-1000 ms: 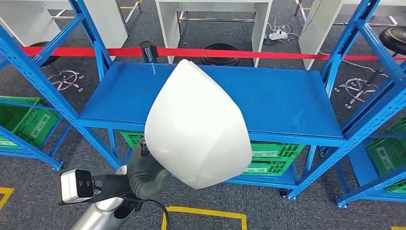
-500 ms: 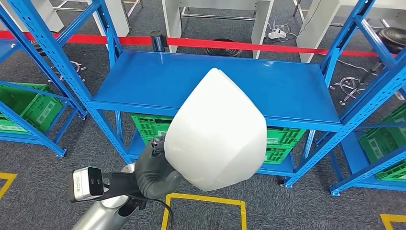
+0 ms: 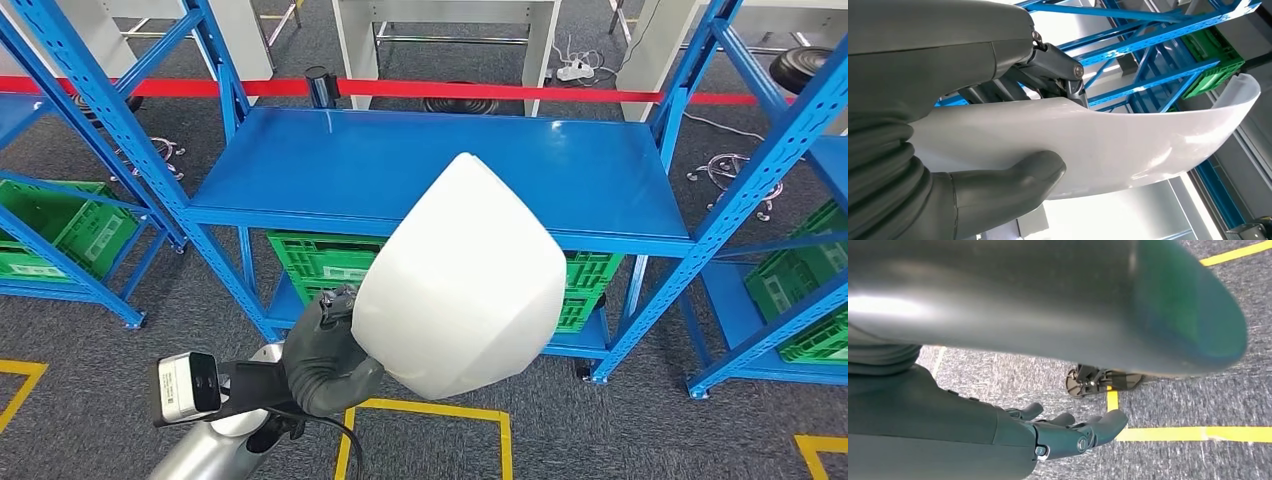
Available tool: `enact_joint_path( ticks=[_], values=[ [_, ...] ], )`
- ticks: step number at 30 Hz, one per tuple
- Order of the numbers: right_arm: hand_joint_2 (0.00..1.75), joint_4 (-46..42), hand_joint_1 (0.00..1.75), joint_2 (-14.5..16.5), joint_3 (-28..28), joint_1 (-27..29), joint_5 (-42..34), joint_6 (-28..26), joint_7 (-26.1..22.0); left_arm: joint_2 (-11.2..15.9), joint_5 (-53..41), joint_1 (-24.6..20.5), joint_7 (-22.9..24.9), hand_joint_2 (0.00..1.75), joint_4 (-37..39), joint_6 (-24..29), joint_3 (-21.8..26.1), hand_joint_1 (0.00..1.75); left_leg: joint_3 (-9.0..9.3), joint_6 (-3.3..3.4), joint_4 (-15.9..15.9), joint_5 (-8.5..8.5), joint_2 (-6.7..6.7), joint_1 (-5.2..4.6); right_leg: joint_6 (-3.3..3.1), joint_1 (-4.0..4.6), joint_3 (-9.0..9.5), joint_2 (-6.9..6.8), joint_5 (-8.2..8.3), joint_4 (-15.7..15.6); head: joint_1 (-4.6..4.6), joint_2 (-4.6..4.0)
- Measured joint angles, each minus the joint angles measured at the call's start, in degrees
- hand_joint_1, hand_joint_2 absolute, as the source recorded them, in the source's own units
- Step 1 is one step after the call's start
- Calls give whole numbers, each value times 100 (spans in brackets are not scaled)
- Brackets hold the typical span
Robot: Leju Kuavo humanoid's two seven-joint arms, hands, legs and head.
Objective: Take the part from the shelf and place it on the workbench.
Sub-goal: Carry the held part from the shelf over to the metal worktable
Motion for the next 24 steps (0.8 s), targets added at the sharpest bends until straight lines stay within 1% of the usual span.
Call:
enact_joint_path(
  ticks=[6, 8, 9, 10, 11, 12, 13, 15, 16, 17, 18, 19, 20, 21, 22, 23, 24],
  values=[
    [0, 0, 0, 0, 0, -2, 0, 0, 0, 5, 0, -1, 0, 175, 0, 2, -20, 175, -20, -5, 4, 2, -1, -1, 3, -5, -13, 1, 2, 2, 0, 0],
    [0, 0, 0, 12, 0, -4, 1, 5, 8, 13, 0, -4, 0, 175, -1, 9, -25, 175, -41, 36, 24, -18, -11, -20, 37, -27, -15, -11, 12, -17, -3, 0],
    [0, 0, 0, 18, 0, -6, 3, 10, 14, 18, 0, -8, 0, 175, -2, 17, -27, 175, -38, 73, 3, -23, -19, -30, 63, -32, -3, -22, 22, -47, -10, 0],
    [0, 0, 0, 22, 0, -8, 8, 16, 21, 22, 1, -11, 0, 175, -5, 28, -28, 175, -7, 109, -60, 1, -28, -15, 86, -38, 16, -35, 29, -60, -16, 0],
    [0, 0, 0, 21, 0, -9, 13, 21, 27, 26, 3, -17, -1, 175, -6, 38, -29, 175, 38, 133, -155, 40, -39, 7, 106, -30, 18, -39, 0, -38, -19, 0],
    [0, 0, 0, 19, 0, -11, 17, 30, 33, 28, 5, -28, -1, 175, -5, 44, -31, 175, 80, 149, -244, 89, -53, 32, 128, -22, -26, -35, -97, 76, -14, 0],
    [0, 0, 0, 17, 0, -13, 20, 39, 40, 29, 8, -34, -1, 175, 0, 48, -33, 175, 102, 150, -305, 132, -71, 58, 151, -27, -132, -28, -262, 317, 0, 0],
    [0, 0, 0, 17, 0, -13, 23, 61, 49, 34, 14, -39, 7, 175, 24, 50, -38, 175, 63, 141, -315, 163, -124, 67, 209, -51, -466, -15, -656, 997, 25, 0],
    [0, 0, 0, 17, 0, -9, 27, 68, 49, 37, 17, -35, 13, 175, 38, 50, -41, 175, 28, 125, -296, 172, -159, 76, 238, -72, -590, -14, -751, 1249, 30, 0],
    [0, 0, 0, 17, 0, -6, 31, 72, 48, 39, 20, -33, 22, 175, 52, 50, -45, 175, -14, 103, -264, 182, -201, 91, 269, -95, -623, -14, -732, 1315, 31, 0],
    [0, 0, 0, 16, 0, -4, 34, 74, 48, 40, 22, -36, 31, 175, 63, 50, -48, 175, -69, 71, -213, 188, -250, 117, 305, -123, -539, -5, -601, 1149, 31, 0],
    [0, 0, 0, 15, 0, -4, 40, 74, 49, 40, 24, -43, 39, 175, 72, 50, -50, 175, -136, 29, -138, 187, -302, 149, 345, -159, -365, 27, -421, 811, 31, 0],
    [0, 2, 0, 18, 0, -7, 49, 76, 51, 40, 27, -51, 46, 175, 77, 50, -51, 175, -202, -26, -58, 183, -354, 171, 373, -175, -226, 101, -289, 528, 39, 0],
    [0, 5, 0, 27, 0, -7, 61, 81, 53, 40, 32, -63, 57, 175, 79, 51, -52, 175, -267, -80, 31, 167, -409, 181, 348, -184, -126, 180, -198, 309, 56, 0],
    [0, 9, 0, 35, 0, -5, 75, 86, 57, 40, 41, -74, 67, 175, 79, 51, -56, 175, -313, -128, 92, 157, -454, 178, 291, -180, -97, 233, -172, 229, 61, 0],
    [0, 13, 0, 43, 0, -2, 89, 92, 61, 43, 53, -80, 75, 175, 78, 52, -61, 175, -334, -168, 113, 159, -496, 171, 208, -161, -132, 251, -183, 270, 60, 0],
    [0, 15, 0, 46, 1, -1, 103, 99, 61, 50, 64, -83, 83, 175, 76, 55, -65, 175, -348, -195, 113, 174, -536, 171, 119, -157, -141, 214, -164, 273, 53, 0]
  ],
)
